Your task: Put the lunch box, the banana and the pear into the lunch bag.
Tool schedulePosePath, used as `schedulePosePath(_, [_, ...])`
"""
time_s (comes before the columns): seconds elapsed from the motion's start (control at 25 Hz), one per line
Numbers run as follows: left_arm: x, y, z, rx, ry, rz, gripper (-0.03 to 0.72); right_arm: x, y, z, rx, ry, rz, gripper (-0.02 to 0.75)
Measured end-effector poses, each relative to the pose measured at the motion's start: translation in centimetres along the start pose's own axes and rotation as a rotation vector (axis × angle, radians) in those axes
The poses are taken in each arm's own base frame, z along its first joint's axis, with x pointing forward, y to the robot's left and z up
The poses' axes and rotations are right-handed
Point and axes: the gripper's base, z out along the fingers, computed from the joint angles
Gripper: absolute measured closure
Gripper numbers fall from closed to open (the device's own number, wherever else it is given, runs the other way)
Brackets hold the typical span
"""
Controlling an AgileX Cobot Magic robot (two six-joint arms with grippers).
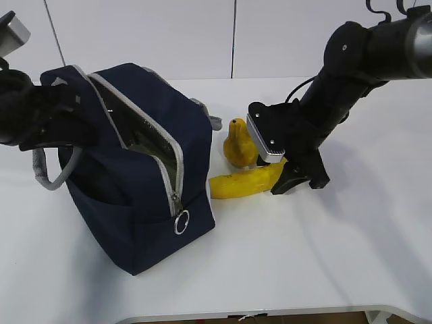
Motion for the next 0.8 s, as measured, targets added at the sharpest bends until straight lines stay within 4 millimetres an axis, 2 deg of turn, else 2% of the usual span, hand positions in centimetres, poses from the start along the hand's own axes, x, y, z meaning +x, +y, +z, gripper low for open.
schedulePosePath(0.36, [0.0, 0.0, 0.0, 0.0, 0.002, 0.001, 0.688, 0.5, -0.2, 1.2, 0.018, 0.015, 0.007, 0.225])
schedulePosePath(0.8, [0.0, 0.0, 0.0, 0.001, 0.004, 0.001, 0.688, 0.7, -0.6, 1.3, 0.052, 0.027, 0.008, 0.225])
